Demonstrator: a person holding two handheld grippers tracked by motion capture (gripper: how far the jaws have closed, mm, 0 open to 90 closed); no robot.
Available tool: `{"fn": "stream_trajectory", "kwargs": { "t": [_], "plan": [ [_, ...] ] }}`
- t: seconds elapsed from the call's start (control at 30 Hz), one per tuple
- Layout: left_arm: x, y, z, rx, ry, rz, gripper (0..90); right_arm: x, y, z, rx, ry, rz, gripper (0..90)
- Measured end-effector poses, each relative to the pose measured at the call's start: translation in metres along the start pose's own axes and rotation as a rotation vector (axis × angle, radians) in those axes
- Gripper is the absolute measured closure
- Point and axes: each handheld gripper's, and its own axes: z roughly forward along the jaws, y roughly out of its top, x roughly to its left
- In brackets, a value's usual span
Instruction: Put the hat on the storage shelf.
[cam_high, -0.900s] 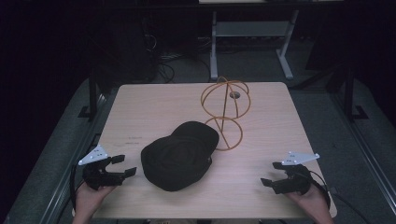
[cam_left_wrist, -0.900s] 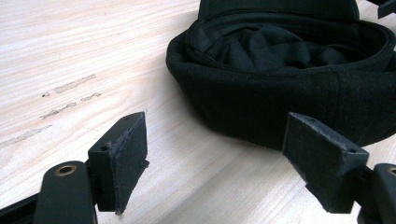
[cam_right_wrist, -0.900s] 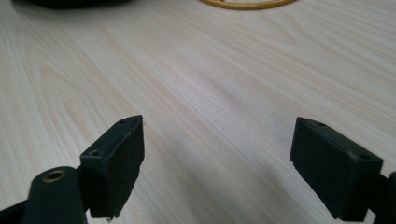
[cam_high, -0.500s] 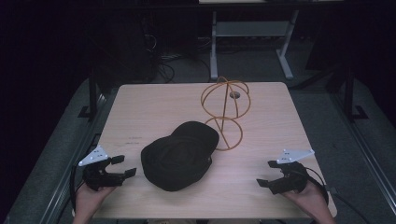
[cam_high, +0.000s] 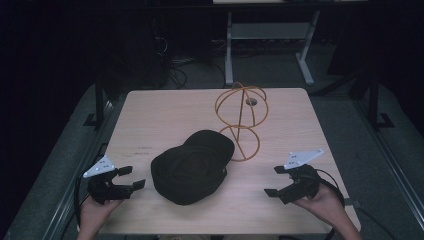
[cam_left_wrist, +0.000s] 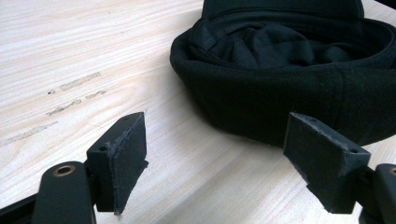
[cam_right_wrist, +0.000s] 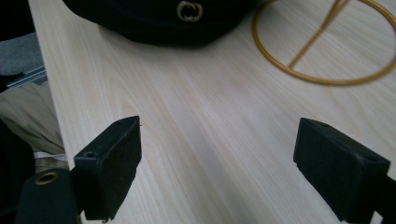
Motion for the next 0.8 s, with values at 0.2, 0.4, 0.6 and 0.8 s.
{"fn": "stream_trajectory", "kwargs": {
  "t": [0.2,0.4,0.6,0.8],
  "plan": [
    [0.001,0.000,0.001,-0.001,0.001,-0.003,20.7,0.007,0.026,0.002,0.006,0.038,-0.053,15.2],
    [0.002,-0.001,0.000,-0.001,0.001,-0.003,20.6,0.012,0.052,0.011,0.018,0.077,-0.101,15.6],
    [0.002,-0.001,0.000,-0.007,0.002,-0.011,20.6,0.019,0.074,0.025,0.035,0.114,-0.160,18.5],
    [0.003,-0.001,-0.001,-0.009,0.002,-0.012,20.7,0.027,0.094,0.037,0.052,0.134,-0.211,21.6]
  ]
}}
